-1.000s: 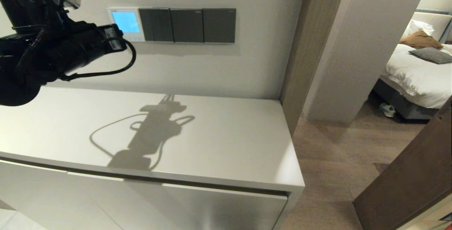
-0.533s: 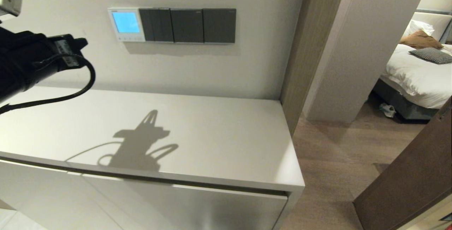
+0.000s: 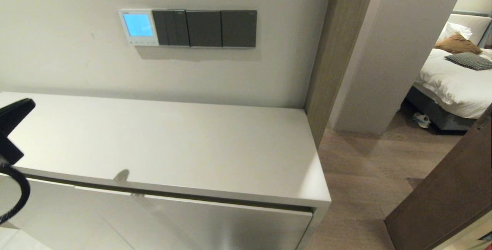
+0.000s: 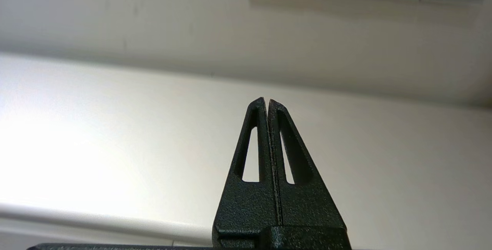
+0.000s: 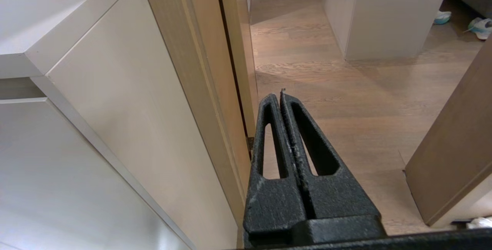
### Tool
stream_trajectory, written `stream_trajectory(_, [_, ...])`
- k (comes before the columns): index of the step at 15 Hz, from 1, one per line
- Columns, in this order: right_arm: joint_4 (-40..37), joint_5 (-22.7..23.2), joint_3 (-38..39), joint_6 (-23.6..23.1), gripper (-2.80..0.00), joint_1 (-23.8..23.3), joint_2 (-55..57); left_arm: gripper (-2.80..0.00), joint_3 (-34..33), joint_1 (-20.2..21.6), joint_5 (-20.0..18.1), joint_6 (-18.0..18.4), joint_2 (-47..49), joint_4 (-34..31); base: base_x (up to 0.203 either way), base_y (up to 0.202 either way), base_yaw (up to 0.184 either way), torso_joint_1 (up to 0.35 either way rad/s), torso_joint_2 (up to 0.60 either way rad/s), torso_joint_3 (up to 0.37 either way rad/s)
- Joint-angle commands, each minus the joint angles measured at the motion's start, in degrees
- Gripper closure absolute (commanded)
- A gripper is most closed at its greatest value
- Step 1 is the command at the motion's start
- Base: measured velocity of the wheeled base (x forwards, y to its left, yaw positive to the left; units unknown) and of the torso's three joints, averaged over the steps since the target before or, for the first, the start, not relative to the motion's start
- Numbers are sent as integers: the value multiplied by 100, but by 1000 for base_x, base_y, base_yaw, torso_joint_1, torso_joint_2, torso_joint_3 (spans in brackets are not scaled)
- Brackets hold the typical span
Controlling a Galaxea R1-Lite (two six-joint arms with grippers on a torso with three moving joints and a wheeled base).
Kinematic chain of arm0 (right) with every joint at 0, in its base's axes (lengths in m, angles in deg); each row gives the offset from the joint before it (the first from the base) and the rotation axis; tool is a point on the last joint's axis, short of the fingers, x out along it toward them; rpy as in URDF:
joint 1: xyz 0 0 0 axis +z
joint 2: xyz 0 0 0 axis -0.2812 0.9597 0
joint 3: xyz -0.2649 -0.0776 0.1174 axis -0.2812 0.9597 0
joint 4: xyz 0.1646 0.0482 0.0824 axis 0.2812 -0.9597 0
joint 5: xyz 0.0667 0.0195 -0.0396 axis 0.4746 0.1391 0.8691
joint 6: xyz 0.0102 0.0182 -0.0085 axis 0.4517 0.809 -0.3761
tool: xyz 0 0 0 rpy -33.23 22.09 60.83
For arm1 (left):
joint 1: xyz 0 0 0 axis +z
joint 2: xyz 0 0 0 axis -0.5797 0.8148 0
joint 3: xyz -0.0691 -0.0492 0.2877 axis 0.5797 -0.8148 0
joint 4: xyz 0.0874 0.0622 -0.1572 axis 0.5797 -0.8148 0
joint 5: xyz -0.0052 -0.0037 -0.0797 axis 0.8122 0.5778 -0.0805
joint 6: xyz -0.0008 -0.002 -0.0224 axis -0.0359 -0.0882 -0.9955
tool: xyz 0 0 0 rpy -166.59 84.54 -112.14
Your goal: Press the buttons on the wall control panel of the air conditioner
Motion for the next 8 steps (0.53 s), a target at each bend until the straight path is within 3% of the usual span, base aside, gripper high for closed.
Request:
stream_trajectory(1, [-1,2,9,-3,0,2,8,0,-913,7,31,3,-985,-20,0,0,0,0,0,0])
stream_trajectory(4, [-1,2,9,-3,0,2,8,0,-1663,29,292,-11,-1365,-180,0,0,0,0,0,0])
stream_trajectory(8, [-1,2,9,-3,0,2,8,0,-2135,35,387,-2,-1844,-264,0,0,0,0,0,0])
